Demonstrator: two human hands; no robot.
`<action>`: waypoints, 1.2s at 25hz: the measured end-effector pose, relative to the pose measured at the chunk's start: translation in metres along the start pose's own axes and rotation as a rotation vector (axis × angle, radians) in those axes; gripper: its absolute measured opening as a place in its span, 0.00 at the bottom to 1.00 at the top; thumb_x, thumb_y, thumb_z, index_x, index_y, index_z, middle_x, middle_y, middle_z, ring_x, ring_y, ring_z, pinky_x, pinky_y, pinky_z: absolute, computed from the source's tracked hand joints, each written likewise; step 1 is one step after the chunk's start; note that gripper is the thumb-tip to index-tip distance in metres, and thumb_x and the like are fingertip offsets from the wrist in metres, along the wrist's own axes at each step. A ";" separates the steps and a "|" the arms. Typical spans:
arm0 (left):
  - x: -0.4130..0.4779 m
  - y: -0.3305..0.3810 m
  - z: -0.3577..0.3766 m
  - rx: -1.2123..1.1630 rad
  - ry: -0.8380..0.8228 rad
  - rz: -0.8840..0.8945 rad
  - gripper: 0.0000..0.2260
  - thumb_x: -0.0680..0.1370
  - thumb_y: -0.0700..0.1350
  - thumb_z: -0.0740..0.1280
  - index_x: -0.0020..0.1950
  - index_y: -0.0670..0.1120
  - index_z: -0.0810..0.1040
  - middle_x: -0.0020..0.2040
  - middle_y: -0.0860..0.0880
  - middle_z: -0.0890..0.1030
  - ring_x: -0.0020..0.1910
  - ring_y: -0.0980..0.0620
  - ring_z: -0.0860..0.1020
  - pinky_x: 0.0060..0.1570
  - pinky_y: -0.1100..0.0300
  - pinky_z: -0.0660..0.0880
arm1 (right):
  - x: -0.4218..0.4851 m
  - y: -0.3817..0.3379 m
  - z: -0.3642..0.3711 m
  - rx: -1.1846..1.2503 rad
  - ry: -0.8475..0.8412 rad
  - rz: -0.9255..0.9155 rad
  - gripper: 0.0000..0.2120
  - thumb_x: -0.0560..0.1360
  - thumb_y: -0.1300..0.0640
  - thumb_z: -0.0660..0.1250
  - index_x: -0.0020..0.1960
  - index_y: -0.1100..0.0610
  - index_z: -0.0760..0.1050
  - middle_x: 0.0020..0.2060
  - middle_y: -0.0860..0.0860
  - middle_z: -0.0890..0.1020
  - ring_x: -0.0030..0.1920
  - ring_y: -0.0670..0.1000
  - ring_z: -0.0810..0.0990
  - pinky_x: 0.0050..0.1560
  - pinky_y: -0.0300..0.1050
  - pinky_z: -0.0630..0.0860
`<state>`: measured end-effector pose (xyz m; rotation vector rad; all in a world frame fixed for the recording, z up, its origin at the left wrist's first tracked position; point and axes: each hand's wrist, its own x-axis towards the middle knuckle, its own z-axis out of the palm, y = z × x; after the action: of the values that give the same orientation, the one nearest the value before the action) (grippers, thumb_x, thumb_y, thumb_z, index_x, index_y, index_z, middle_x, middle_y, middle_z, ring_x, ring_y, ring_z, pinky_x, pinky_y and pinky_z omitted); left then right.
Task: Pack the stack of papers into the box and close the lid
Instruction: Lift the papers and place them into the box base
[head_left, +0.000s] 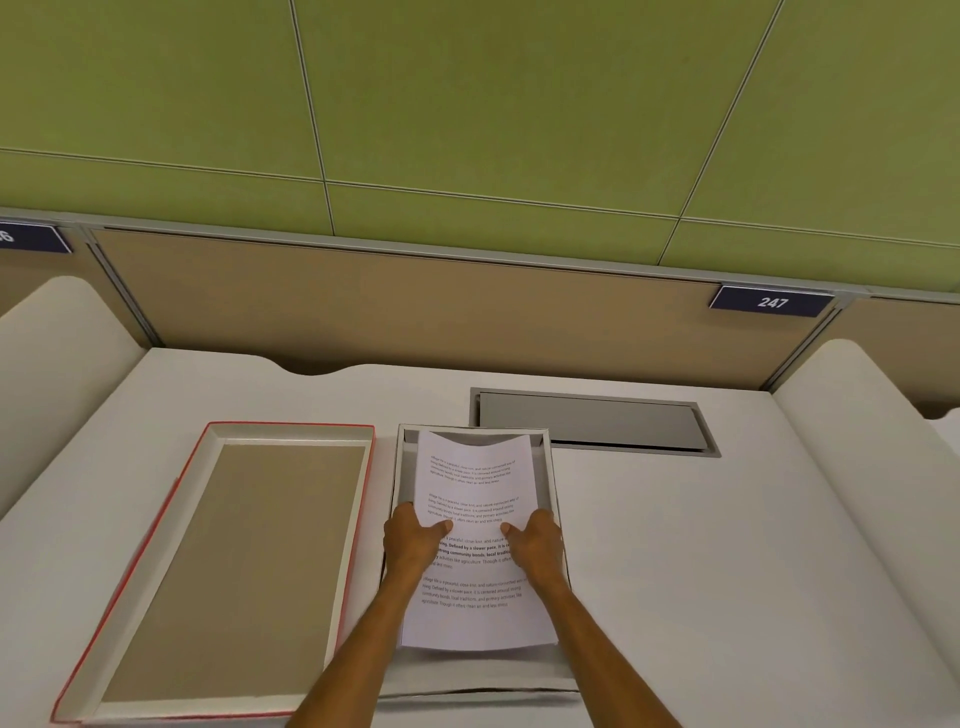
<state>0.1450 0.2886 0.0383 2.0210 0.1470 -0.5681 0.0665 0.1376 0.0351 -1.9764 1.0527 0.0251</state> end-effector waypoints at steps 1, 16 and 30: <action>0.000 -0.001 0.000 -0.003 -0.002 0.000 0.17 0.73 0.42 0.75 0.59 0.40 0.78 0.60 0.41 0.83 0.55 0.41 0.83 0.42 0.56 0.79 | 0.001 0.001 0.001 -0.011 0.003 -0.002 0.17 0.77 0.54 0.69 0.60 0.62 0.70 0.60 0.58 0.79 0.57 0.57 0.81 0.53 0.45 0.79; -0.004 -0.009 0.005 -0.026 0.042 0.013 0.19 0.72 0.39 0.76 0.60 0.38 0.76 0.60 0.39 0.82 0.57 0.39 0.82 0.49 0.51 0.80 | 0.001 0.012 0.007 0.010 0.044 0.017 0.18 0.75 0.57 0.72 0.59 0.64 0.70 0.59 0.60 0.80 0.57 0.58 0.82 0.55 0.49 0.81; -0.018 -0.006 0.002 0.135 0.129 0.047 0.25 0.67 0.43 0.80 0.59 0.40 0.74 0.59 0.40 0.82 0.56 0.39 0.82 0.52 0.47 0.81 | -0.007 0.009 -0.001 0.001 0.036 0.004 0.23 0.71 0.61 0.76 0.60 0.66 0.70 0.59 0.61 0.79 0.59 0.58 0.80 0.53 0.45 0.79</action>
<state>0.1260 0.2924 0.0408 2.1869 0.1420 -0.4277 0.0551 0.1389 0.0325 -1.9809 1.0796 -0.0092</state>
